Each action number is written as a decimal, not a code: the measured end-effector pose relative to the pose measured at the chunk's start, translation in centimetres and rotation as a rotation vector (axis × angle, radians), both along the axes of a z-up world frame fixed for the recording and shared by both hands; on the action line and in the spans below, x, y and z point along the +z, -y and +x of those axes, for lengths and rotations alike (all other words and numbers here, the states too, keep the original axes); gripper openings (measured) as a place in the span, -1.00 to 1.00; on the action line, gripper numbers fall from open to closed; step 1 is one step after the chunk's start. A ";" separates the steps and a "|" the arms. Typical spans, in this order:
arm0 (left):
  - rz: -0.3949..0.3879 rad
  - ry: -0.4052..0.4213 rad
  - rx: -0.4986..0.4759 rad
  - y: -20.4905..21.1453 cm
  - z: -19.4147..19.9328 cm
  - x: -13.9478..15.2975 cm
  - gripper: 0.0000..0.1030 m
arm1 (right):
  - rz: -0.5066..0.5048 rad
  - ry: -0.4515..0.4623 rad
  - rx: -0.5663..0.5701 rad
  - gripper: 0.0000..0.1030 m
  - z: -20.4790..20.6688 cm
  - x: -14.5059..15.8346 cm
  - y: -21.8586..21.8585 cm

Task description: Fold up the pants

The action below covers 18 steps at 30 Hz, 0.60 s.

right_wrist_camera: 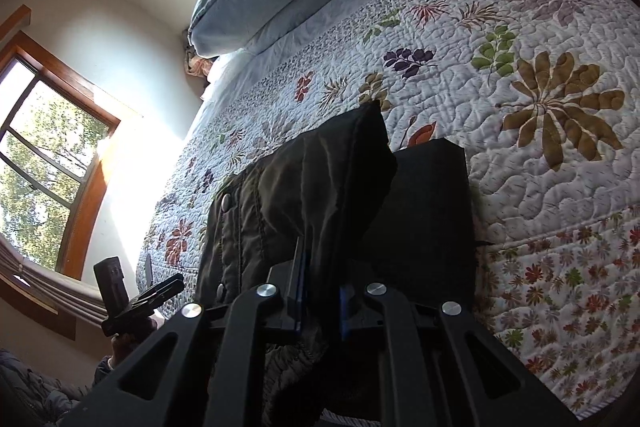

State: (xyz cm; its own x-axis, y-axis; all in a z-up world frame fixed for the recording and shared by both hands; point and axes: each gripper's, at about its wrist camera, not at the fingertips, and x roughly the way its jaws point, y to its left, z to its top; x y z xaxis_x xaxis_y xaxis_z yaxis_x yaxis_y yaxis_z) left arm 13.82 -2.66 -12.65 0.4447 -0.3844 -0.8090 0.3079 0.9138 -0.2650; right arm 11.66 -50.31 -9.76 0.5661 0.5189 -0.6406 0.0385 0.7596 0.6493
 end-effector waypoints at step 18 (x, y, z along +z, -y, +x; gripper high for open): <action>-0.004 -0.006 -0.039 2.7 -0.1 0.3 0.71 | 0.113 -0.064 -0.080 -0.31 -1.3 -4.2 2.0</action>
